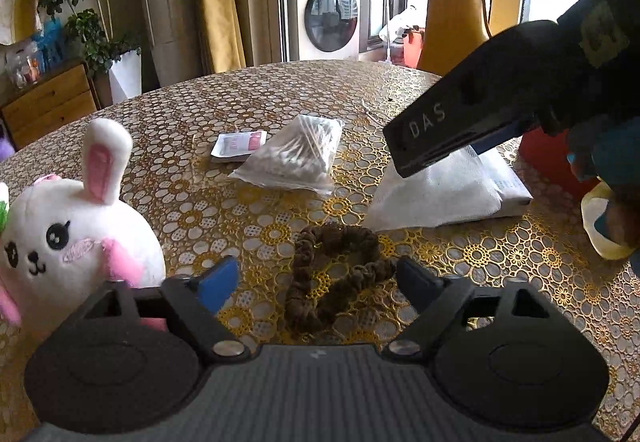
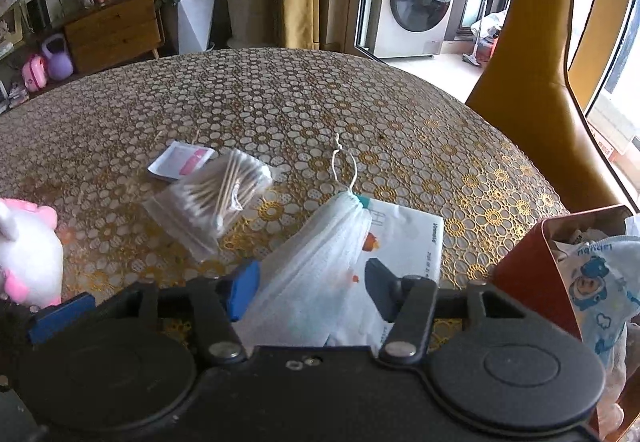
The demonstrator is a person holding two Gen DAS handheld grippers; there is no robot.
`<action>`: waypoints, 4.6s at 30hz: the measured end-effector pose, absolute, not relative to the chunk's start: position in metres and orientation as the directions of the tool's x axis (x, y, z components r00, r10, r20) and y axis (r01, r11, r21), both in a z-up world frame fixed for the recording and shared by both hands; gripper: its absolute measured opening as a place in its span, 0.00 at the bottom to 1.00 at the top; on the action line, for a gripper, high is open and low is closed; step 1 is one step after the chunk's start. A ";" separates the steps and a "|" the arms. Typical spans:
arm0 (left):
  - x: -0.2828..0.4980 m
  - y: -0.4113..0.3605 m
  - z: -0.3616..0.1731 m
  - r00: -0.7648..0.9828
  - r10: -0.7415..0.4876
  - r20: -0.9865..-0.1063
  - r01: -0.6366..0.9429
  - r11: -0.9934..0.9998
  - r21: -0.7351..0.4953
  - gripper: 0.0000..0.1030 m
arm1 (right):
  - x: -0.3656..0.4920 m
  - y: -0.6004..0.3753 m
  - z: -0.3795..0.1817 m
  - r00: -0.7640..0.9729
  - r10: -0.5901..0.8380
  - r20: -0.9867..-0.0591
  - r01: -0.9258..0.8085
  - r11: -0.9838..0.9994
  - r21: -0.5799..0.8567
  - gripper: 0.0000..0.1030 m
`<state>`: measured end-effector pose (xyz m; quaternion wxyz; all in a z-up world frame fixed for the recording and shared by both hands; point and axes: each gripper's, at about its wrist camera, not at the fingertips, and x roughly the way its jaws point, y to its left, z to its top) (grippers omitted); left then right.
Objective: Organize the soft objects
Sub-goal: 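Grasp the brown hair tie with the left tool while the right tool grasps the white mask, then carry the hair tie with the left tool while the right tool carries the mask to the red box, then open the left tool over the red box while the right tool releases the mask into it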
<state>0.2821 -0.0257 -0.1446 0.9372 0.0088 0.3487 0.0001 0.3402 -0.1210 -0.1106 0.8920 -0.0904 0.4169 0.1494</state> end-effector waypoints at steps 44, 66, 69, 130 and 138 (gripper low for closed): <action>0.230 0.013 -0.099 0.752 -0.100 -0.652 0.003 0.989 -0.149 0.15 | 0.215 -0.195 -0.038 0.685 0.401 -0.609 -0.395 0.906 0.151 0.06; 0.200 -0.072 -0.005 0.779 -0.303 -0.549 0.247 0.953 -0.176 0.15 | 0.157 -0.292 0.007 0.768 0.371 -0.521 -0.289 0.928 0.236 0.06; 0.209 -0.094 -0.002 0.767 -0.336 -0.546 0.283 0.942 -0.182 0.15 | 0.158 -0.310 0.009 0.784 0.347 -0.515 -0.259 0.936 0.237 0.06; 0.393 -0.271 -0.096 0.539 -0.393 -0.745 0.372 0.905 -0.209 0.16 | 0.322 -0.413 -0.108 0.738 0.141 -0.660 0.009 0.976 0.219 0.08; 0.387 -0.270 -0.092 0.520 -0.377 -0.767 0.370 0.908 -0.195 0.27 | 0.313 -0.411 -0.105 0.732 0.135 -0.668 0.001 0.980 0.199 0.24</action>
